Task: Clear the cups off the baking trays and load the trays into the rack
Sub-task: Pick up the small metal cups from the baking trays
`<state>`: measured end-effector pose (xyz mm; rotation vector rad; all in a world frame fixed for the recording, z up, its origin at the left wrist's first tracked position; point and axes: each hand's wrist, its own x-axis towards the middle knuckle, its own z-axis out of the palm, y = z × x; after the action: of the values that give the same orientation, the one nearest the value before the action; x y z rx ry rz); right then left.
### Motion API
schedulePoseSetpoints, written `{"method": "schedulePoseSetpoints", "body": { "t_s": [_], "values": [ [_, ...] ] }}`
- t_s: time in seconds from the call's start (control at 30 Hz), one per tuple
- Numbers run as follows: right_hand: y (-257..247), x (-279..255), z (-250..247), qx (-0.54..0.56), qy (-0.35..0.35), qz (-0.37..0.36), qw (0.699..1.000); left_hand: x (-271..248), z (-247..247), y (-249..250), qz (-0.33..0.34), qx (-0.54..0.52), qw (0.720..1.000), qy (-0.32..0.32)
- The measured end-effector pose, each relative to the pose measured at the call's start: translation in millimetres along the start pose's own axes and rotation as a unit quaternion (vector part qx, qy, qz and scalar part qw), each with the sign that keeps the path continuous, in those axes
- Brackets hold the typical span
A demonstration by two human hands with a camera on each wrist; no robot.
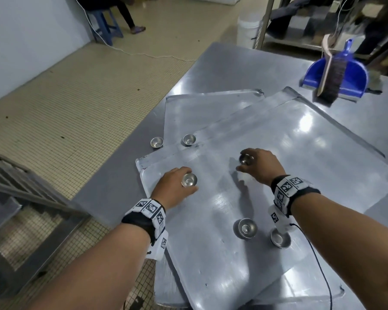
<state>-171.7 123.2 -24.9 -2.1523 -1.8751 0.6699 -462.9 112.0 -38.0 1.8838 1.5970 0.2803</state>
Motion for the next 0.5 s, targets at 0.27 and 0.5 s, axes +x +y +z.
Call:
{"method": "schedulePoseSetpoints", "body": {
  "t_s": [0.27,0.5],
  "values": [
    [-17.8,-77.1,-14.1,0.046,0.028,-0.006,0.999,-28.8,5.4,29.6,0.045,-0.036,0.998,-0.013],
    [5.6,-141.4,-4.8,0.076,0.061,0.07,0.993,-39.6,27.1,53.5,0.138,0.008,0.988,-0.061]
  ]
}}
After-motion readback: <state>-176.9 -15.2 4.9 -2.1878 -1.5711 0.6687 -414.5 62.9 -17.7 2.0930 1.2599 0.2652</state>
